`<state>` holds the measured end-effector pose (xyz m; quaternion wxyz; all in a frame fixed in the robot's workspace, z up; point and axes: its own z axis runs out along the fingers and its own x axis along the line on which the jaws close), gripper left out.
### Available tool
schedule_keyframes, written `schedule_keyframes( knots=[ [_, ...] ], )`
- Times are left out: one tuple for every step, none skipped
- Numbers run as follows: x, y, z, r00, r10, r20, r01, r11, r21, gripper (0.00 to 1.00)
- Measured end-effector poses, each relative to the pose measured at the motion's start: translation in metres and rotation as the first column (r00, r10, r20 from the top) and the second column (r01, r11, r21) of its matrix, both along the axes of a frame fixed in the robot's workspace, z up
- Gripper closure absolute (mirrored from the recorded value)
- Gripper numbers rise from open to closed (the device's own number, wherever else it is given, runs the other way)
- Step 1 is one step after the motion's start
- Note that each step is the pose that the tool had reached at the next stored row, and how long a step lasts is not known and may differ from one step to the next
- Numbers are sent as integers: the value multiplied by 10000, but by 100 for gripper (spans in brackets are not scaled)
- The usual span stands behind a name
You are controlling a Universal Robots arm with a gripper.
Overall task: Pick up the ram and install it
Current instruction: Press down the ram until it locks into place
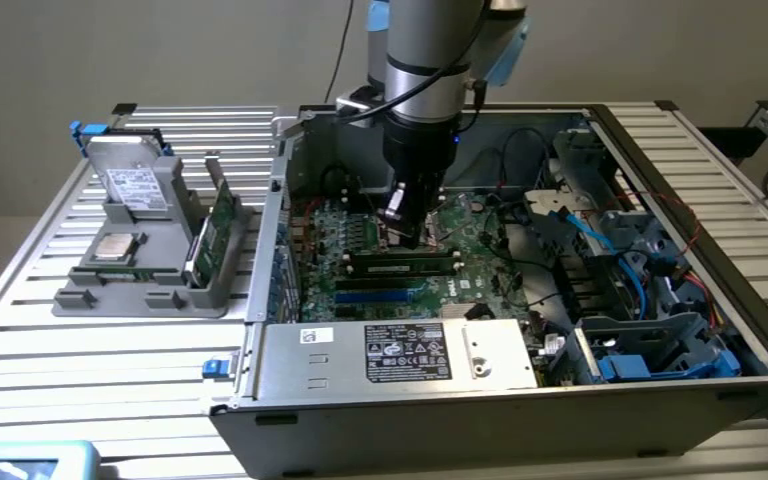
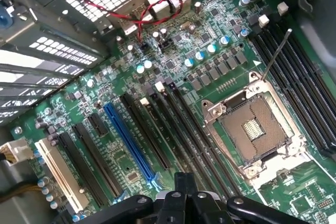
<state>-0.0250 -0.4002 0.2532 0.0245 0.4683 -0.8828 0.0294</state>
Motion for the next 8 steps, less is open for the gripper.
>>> schedule_keyframes(
  knots=[
    [0,0,0,9999,-156,0,156,9999,1,89],
    [0,0,0,9995,-306,0,306,9995,1,89],
    [0,0,0,9990,-453,0,453,9990,1,89],
    [0,0,-1,9982,-607,1,607,9982,1,89],
    [0,0,-1,9971,-757,0,757,9971,1,89],
    [0,0,-1,9959,-903,0,903,9959,2,89],
    [0,0,0,9945,-1050,0,1050,9945,1,89],
    [0,0,-1,9928,-1198,0,1198,9928,1,89]
  ],
)
